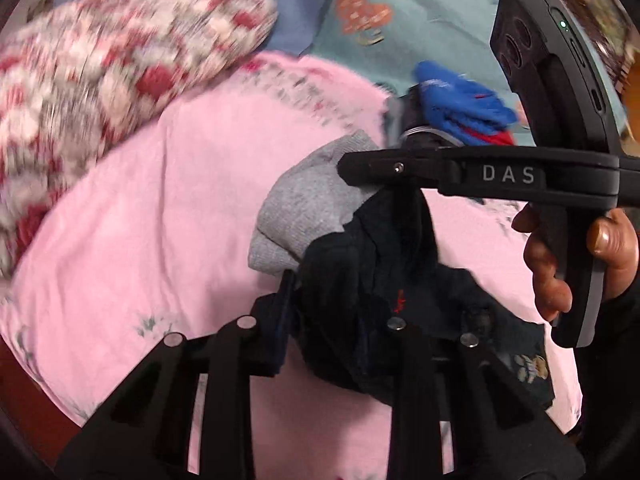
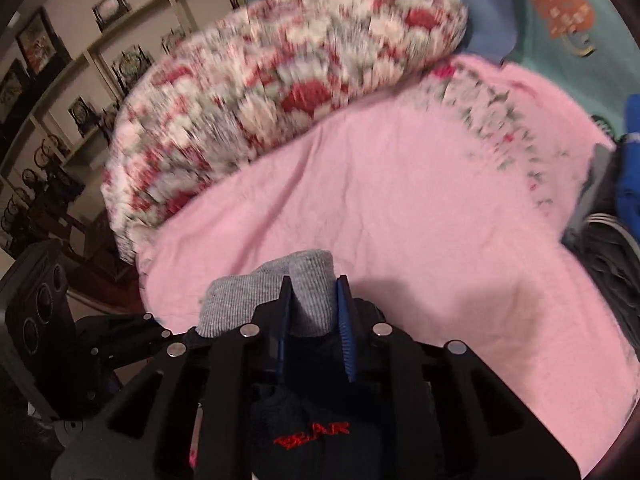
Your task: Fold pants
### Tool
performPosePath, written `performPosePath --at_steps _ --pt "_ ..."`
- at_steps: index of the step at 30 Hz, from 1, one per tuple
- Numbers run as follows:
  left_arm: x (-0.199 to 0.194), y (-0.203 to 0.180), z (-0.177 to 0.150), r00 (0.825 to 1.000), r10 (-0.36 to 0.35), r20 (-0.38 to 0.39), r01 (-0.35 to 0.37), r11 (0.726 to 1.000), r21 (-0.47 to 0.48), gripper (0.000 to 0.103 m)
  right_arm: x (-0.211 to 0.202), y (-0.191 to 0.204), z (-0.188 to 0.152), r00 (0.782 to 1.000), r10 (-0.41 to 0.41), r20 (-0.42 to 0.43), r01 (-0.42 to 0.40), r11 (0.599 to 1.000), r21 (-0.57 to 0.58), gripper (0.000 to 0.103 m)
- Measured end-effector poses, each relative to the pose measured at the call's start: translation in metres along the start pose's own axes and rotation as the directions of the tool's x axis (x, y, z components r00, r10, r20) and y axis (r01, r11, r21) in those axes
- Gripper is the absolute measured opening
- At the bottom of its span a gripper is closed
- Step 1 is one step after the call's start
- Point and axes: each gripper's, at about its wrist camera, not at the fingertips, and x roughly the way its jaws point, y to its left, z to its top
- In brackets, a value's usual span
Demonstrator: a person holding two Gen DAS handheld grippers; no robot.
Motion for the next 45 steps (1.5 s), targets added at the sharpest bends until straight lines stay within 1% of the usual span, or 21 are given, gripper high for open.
performPosePath --at_steps 3,6,9,13,15,16,17,19,21,22,23,25,29,32,35,37,38,39,43,44,45 --pt "-0.028 -0.051 0.005 0.997 -0.06 0.048 0.053 0.989 0.138 0.027 -0.067 -0.003 -0.023 0.992 -0.02 0.122 0.018 1.0 0.019 0.021" --pt "-0.046 -0.104 0.001 0.989 -0.138 0.053 0.119 0.955 0.272 0.027 -0.136 -0.017 -0.068 0.968 -0.063 0.244 0.044 0.996 0.081 0.021" --pt "-0.049 -0.164 -0.016 0.975 -0.224 -0.002 0.205 0.89 0.406 0.027 -0.191 -0.038 -0.137 0.933 -0.122 0.34 0.061 0.981 0.185 0.021" --pt "-0.03 -0.237 -0.06 0.945 -0.285 -0.162 0.327 0.773 0.544 0.034 -0.217 -0.071 -0.234 0.899 -0.18 0.399 0.03 0.935 0.355 0.021" --pt "-0.013 -0.263 -0.084 0.933 -0.271 -0.238 0.361 0.719 0.595 0.041 -0.212 -0.09 -0.28 0.894 -0.213 0.395 0.017 0.895 0.446 0.022" --pt "0.001 -0.276 -0.097 0.915 -0.263 -0.308 0.401 0.685 0.608 0.047 -0.206 -0.101 -0.3 0.897 -0.229 0.377 0.014 0.869 0.494 0.023" --pt "0.011 -0.28 -0.106 0.9 -0.255 -0.353 0.428 0.674 0.603 0.047 -0.198 -0.111 -0.318 0.905 -0.249 0.345 0.022 0.837 0.547 0.027" --pt "0.027 -0.28 -0.114 0.861 -0.243 -0.447 0.481 0.676 0.558 0.047 -0.187 -0.123 -0.343 0.914 -0.276 0.298 0.037 0.787 0.616 0.032" --pt "0.024 -0.27 -0.109 0.859 -0.25 -0.447 0.482 0.692 0.538 0.047 -0.192 -0.123 -0.359 0.906 -0.289 0.308 0.023 0.762 0.647 0.04" --pt "0.013 -0.262 -0.101 0.871 -0.271 -0.411 0.471 0.699 0.538 0.052 -0.197 -0.12 -0.362 0.901 -0.296 0.317 0.021 0.76 0.65 0.042" --pt "0.003 -0.256 -0.096 0.885 -0.278 -0.373 0.452 0.705 0.547 0.063 -0.206 -0.116 -0.366 0.895 -0.302 0.33 0.016 0.758 0.652 0.05" --pt "-0.016 -0.238 -0.08 0.92 -0.287 -0.267 0.39 0.734 0.556 0.074 -0.22 -0.106 -0.367 0.877 -0.325 0.354 0.011 0.75 0.661 0.063" --pt "-0.01 -0.211 -0.063 0.965 -0.205 -0.165 0.263 0.788 0.557 0.075 -0.228 -0.086 -0.366 0.883 -0.286 0.372 -0.045 0.737 0.675 0.08" --pt "0.021 -0.198 -0.06 0.978 -0.134 -0.162 0.202 0.817 0.54 0.073 -0.209 -0.074 -0.364 0.91 -0.287 0.299 -0.003 0.716 0.699 0.081" --pt "0.041 -0.197 -0.074 0.978 -0.098 -0.183 0.185 0.811 0.555 0.072 -0.188 -0.073 -0.357 0.921 -0.266 0.284 -0.015 0.704 0.71 0.081" --pt "0.048 -0.201 -0.08 0.977 -0.091 -0.193 0.187 0.801 0.569 0.072 -0.184 -0.07 -0.347 0.923 -0.237 0.303 -0.047 0.713 0.7 0.067" --pt "0.051 -0.203 -0.08 0.976 -0.092 -0.195 0.19 0.796 0.575 0.072 -0.183 -0.068 -0.342 0.927 -0.222 0.304 -0.052 0.724 0.688 0.037" --pt "0.051 -0.204 -0.081 0.976 -0.093 -0.196 0.192 0.791 0.581 0.072 -0.184 -0.064 -0.336 0.93 -0.236 0.283 -0.02 0.735 0.677 0.024" --pt "0.043 -0.207 -0.083 0.965 -0.161 -0.206 0.252 0.782 0.57 0.074 -0.217 -0.055 -0.339 0.884 -0.297 0.36 0.009 0.782 0.623 0.018" --pt "0.044 -0.21 -0.087 0.965 -0.157 -0.211 0.253 0.776 0.577 0.074 -0.218 -0.06 -0.344 0.89 -0.297 0.346 0.012 0.773 0.634 0.018" --pt "0.049 -0.213 -0.091 0.964 -0.143 -0.225 0.251 0.77 0.586 0.074 -0.209 -0.069 -0.353 0.915 -0.268 0.302 0.005 0.754 0.656 0.02"
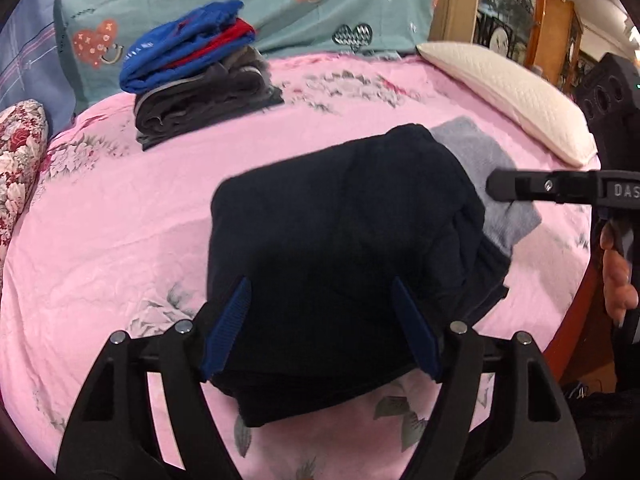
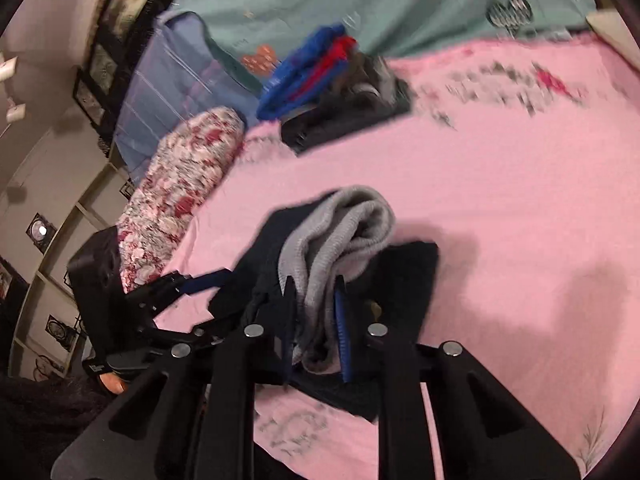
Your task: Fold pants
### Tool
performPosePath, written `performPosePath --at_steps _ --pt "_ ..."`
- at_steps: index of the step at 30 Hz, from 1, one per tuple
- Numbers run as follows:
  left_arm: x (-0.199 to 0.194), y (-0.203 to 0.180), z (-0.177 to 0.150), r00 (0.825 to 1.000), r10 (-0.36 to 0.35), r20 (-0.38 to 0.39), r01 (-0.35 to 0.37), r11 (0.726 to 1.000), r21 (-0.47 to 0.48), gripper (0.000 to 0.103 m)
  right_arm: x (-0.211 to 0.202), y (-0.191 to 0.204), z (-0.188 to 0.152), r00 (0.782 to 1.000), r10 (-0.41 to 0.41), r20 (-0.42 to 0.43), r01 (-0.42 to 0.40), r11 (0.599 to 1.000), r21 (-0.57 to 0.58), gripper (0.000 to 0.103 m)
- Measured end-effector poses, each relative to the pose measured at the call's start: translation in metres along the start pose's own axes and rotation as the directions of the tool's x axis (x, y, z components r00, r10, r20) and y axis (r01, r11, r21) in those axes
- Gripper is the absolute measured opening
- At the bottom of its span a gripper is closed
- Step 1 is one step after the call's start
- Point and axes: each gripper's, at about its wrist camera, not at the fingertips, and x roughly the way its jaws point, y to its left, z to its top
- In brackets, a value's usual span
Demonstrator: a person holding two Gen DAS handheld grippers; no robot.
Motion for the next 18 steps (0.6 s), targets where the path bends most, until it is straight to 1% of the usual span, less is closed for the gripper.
performPosePath --at_steps 1,2,3,4,5,6,7,9,10,12,13,15,16,17,18 --pt "0.009 -0.002 -0.003 1.0 0.003 -0.028 -0.003 1.0 0.009 0.075 0.01 -0.013 -0.006 0.997 -0.046 -0.056 0.047 0.998 0.031 0.024" --pt "0.015 -0.002 -0.005 0.999 0.003 -0.042 -0.003 1.0 0.012 0.075 0.014 -0.024 -0.013 0.992 -0.1 -0.077 0.105 0.993 0.058 0.039" --pt "0.017 -0.002 -0.006 0.999 0.004 -0.045 -0.003 1.0 0.013 0.075 0.011 -0.032 -0.017 0.992 -0.108 -0.067 0.113 0.99 0.082 0.045" --pt "0.014 -0.003 -0.006 0.999 0.004 -0.039 -0.003 1.0 0.015 0.075 0.002 -0.03 -0.018 0.99 -0.135 -0.041 0.138 0.988 0.073 0.045" --pt "0.011 -0.003 -0.006 0.999 0.006 -0.037 -0.006 1.0 0.018 0.074 -0.009 -0.021 -0.015 0.982 -0.186 -0.002 0.186 0.982 0.036 0.045" --pt "0.008 -0.003 -0.005 0.999 0.007 -0.039 -0.007 1.0 0.019 0.074 -0.018 -0.012 -0.012 0.975 -0.217 0.038 0.216 0.976 0.012 0.045" --pt "0.001 -0.003 -0.002 0.999 -0.001 -0.034 0.002 1.0 0.017 0.073 -0.029 0.0 -0.006 0.973 -0.217 0.081 0.219 0.976 -0.012 0.045" --pt "-0.013 -0.006 0.001 1.0 -0.013 0.001 0.013 1.0 0.027 0.074 -0.036 0.028 0.006 0.975 -0.188 0.12 0.198 0.977 -0.078 0.045" --pt "-0.021 -0.01 0.005 0.999 -0.018 0.027 0.017 0.999 0.041 0.075 -0.034 0.045 0.012 0.978 -0.168 0.124 0.183 0.976 -0.121 0.045" --pt "-0.021 -0.02 0.007 0.999 -0.012 0.04 0.009 0.997 0.075 0.079 -0.019 0.068 0.022 0.983 -0.141 0.116 0.159 0.972 -0.173 0.045" --pt "-0.016 -0.023 0.006 1.0 -0.001 0.026 -0.001 0.996 0.087 0.079 -0.009 0.073 0.026 0.983 -0.147 0.108 0.165 0.97 -0.18 0.045" --pt "0.007 -0.021 -0.002 0.999 0.016 -0.037 -0.013 0.996 0.084 0.08 0.018 0.063 0.029 0.972 -0.227 0.056 0.233 0.96 -0.154 0.045" --pt "0.013 -0.017 -0.006 0.998 0.004 -0.055 -0.001 0.998 0.064 0.081 0.033 0.048 0.027 0.964 -0.266 0.001 0.264 0.957 -0.117 0.045" --pt "0.017 -0.011 -0.01 0.999 -0.016 -0.045 0.018 0.999 0.042 0.081 0.048 0.031 0.022 0.957 -0.282 -0.072 0.276 0.958 -0.079 0.045" --pt "0.018 -0.008 -0.012 0.999 -0.028 -0.036 0.029 0.999 0.036 0.081 0.064 0.009 0.011 0.944 -0.302 -0.134 0.297 0.953 -0.059 0.045"
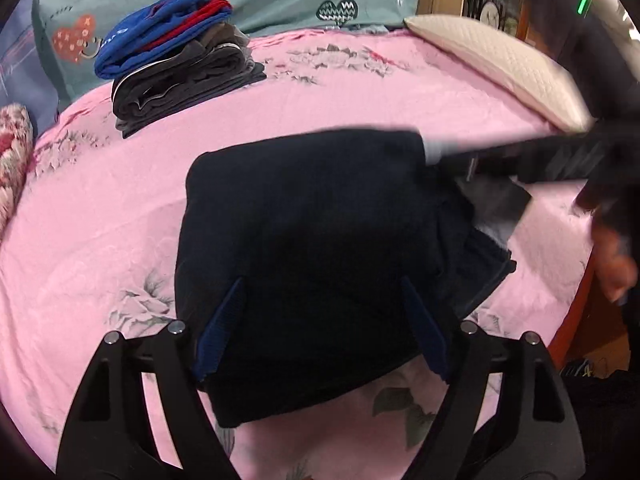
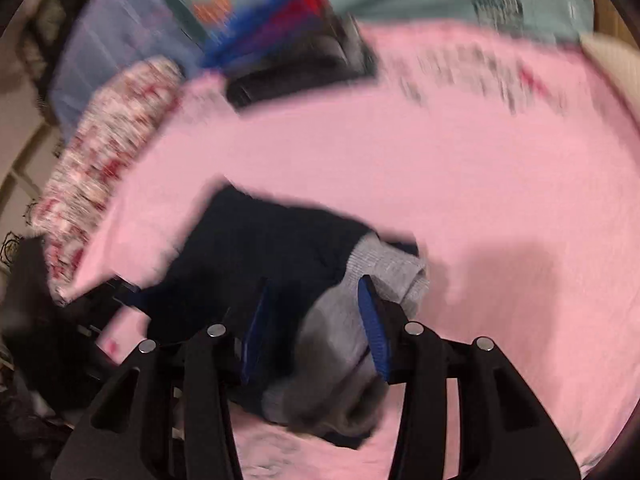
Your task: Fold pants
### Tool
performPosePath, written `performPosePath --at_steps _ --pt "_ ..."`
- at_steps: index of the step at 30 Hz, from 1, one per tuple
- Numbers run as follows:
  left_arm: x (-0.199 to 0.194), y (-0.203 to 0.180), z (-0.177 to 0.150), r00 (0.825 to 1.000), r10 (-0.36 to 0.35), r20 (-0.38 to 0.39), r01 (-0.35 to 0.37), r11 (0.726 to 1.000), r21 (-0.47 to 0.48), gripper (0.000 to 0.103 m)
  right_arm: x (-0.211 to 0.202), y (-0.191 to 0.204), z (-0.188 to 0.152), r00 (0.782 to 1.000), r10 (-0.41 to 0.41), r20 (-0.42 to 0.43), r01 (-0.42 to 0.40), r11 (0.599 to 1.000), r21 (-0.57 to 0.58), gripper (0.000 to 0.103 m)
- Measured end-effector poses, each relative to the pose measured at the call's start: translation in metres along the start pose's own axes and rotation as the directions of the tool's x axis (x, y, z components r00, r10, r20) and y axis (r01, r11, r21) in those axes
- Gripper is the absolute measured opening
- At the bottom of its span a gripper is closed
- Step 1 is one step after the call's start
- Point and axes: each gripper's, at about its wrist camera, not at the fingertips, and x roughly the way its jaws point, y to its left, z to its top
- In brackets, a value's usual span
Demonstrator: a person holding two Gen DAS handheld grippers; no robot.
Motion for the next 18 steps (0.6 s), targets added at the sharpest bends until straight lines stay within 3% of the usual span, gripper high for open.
performPosePath --at_steps 4,7,9,10,11,13,16,18 --pt "-0.011 0.001 0.003 1.0 -0.01 0.022 0.01 1.0 0.001 0.081 -0.024 0.002 -0.009 0.992 0.072 0.108 -0.067 0.997 -0.046 0.049" --pt "-0.041 0.009 0.006 0.995 -0.005 0.104 0.005 1.0 -0.003 0.083 -0.059 -0.001 -0.011 0.974 0.116 0.192 -0.108 0.993 -0.048 0.054" --pt "-0.061 0.027 0.004 0.988 0.015 0.155 -0.01 0.999 -0.036 0.09 -0.074 -0.011 -0.014 0.969 0.118 0.217 -0.115 0.993 -0.026 0.077" --pt "-0.066 0.038 0.002 0.986 0.028 0.162 -0.019 0.998 -0.057 0.092 -0.078 -0.018 -0.015 0.968 0.107 0.225 -0.107 0.994 -0.011 0.082" --pt "-0.067 0.046 0.001 0.986 0.043 0.161 -0.032 0.997 -0.073 0.092 -0.079 -0.025 -0.018 0.969 0.089 0.229 -0.093 0.996 0.005 0.09" --pt "-0.061 0.072 -0.002 0.991 0.055 0.125 -0.038 0.99 -0.134 0.092 -0.072 -0.04 -0.022 0.972 0.1 0.211 -0.112 0.993 0.044 0.092" --pt "-0.036 0.105 -0.004 0.998 -0.052 0.042 0.061 0.966 -0.252 0.092 -0.054 -0.057 -0.025 0.972 0.177 0.155 -0.198 0.971 0.133 0.092" --pt "-0.02 0.114 -0.003 0.996 -0.087 0.014 0.087 0.949 -0.302 0.092 -0.043 -0.067 -0.028 0.97 0.199 0.137 -0.223 0.955 0.194 0.092"
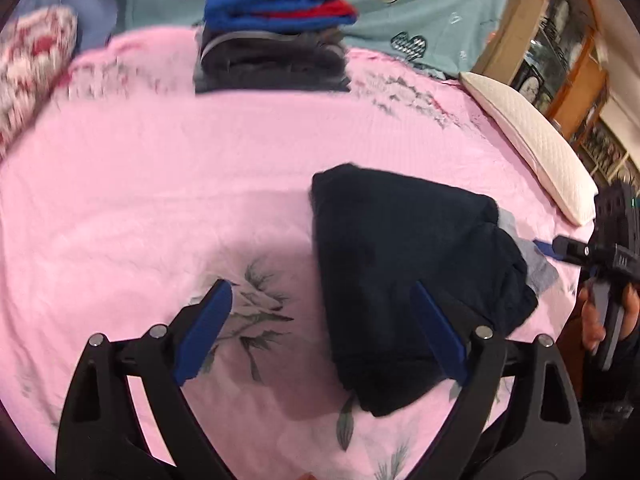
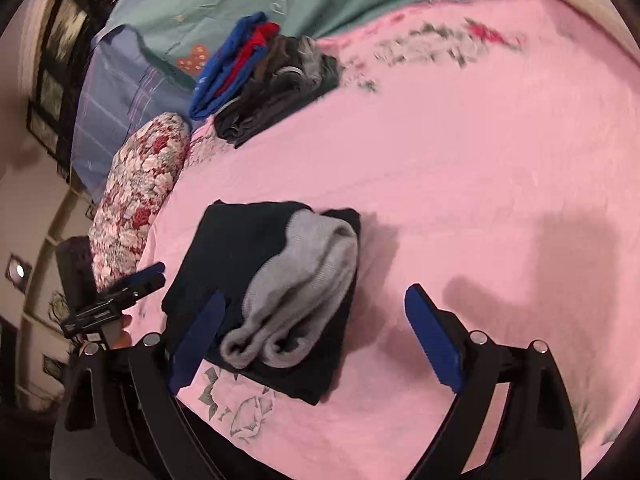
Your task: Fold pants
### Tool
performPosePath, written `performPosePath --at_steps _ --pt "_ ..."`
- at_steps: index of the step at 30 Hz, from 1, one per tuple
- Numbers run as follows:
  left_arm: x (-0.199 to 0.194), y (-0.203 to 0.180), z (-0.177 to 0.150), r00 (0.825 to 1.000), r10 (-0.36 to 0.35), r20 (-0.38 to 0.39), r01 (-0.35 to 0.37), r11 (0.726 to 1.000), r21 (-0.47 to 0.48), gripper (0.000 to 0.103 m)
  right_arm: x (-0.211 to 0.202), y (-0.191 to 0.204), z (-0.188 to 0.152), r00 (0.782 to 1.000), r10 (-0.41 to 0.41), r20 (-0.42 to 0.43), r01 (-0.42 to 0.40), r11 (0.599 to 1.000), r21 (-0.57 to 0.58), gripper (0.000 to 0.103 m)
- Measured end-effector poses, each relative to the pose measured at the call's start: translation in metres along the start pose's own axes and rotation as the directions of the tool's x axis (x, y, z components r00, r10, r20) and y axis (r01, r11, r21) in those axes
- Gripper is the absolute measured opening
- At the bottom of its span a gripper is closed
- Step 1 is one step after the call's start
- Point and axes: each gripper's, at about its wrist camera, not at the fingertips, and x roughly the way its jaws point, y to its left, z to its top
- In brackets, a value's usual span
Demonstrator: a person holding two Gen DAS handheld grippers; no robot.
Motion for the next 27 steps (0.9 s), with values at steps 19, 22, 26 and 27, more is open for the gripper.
performPosePath --at_steps 19,22,26,27 --pt "0.061 -0.038 -0.001 0.988 -0.09 -0.127 0.09 0.996 -0.003 0.094 0.04 0.005 -0.006 0.989 0.098 -0.113 -0.091 0.993 0.071 0.098" --pt "0.061 -0.041 -0.001 0.988 -0.096 -0.121 0.096 0.995 -0.004 0.092 0.048 0.014 -0.007 0.982 0.113 -0.148 -0.107 0.993 0.05 0.098" --pt "0.062 -0.044 -0.002 0.989 -0.091 -0.113 0.092 0.996 0.006 0.082 0.056 0.025 -0.007 0.987 0.056 -0.152 -0.058 0.998 -0.006 0.081" --pt "0.062 -0.044 -0.001 0.989 -0.093 -0.113 0.095 0.995 0.006 0.079 0.057 0.025 -0.005 0.987 0.04 -0.153 -0.041 0.999 -0.005 0.067"
